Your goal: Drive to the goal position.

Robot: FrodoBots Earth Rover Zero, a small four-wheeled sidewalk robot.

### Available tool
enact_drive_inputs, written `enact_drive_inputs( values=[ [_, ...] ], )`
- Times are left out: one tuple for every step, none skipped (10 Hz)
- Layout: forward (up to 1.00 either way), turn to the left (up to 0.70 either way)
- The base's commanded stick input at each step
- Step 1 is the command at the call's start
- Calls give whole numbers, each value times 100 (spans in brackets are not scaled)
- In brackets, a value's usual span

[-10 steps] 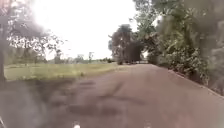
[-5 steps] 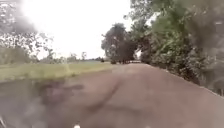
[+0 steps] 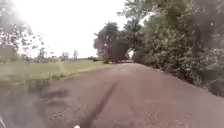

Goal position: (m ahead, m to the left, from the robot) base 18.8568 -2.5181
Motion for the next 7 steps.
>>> enact_drive_inputs(
  values=[
    [100,-14],
    [100,-14],
    [100,-14],
    [100,-14],
    [100,-14],
    [100,-14],
    [100,-14]
  ],
)
